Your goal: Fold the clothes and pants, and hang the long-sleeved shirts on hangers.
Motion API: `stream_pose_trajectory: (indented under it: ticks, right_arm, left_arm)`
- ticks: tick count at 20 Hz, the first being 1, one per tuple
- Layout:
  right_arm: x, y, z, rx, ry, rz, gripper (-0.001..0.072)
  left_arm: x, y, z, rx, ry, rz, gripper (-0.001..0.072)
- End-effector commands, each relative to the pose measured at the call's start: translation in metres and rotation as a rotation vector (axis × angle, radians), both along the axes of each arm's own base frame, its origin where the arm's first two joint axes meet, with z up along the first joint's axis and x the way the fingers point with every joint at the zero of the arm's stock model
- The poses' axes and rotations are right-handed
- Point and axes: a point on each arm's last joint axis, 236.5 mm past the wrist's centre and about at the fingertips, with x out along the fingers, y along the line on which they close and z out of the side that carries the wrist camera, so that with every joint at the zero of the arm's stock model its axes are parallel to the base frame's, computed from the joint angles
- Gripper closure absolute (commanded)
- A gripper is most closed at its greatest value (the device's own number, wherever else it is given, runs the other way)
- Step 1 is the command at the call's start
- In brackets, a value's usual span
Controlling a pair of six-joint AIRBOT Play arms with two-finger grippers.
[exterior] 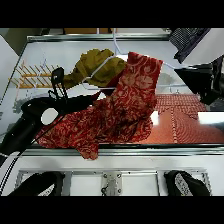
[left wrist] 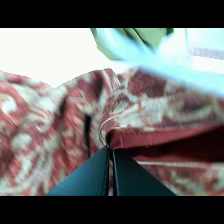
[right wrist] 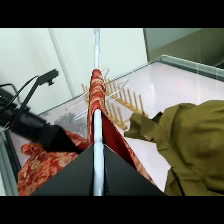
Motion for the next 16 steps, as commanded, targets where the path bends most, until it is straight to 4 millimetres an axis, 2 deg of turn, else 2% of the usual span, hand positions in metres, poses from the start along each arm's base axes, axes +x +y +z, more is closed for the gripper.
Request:
stream_pose_trajectory:
  ticks: [1,4,8,10,13,16]
  right_arm:
    - [-0.015,0.008,0.000,-0.031,0.001,0.028,0.0707]
    - [-0.019,0.009,0.004,-0.034,-0.015,0.023,0.0706]
    - [-0.023,0.010,0.020,0.021,-0.047,0.030,0.0707]
    - [-0.024,0.011,0.023,0.032,-0.051,0.034,0.0707]
    - [-0.024,0.011,0.023,0.030,-0.050,0.035,0.0706]
    - [-0.023,0.010,0.017,0.007,-0.041,0.029,0.0707]
  left_arm:
    - [0.022,0.021,0.002,0.028,-0.010,0.041,0.0696]
    - [0.028,0.026,-0.003,0.050,0.019,0.046,0.0696]
    - [0.026,0.007,-0.013,0.070,0.033,-0.014,0.0696]
    - [0.027,0.004,-0.019,0.079,0.043,-0.022,0.0696]
    - [0.035,0.022,-0.020,0.077,0.048,0.026,0.0696]
    - [0.043,0.047,-0.009,0.066,0.024,0.090,0.0696]
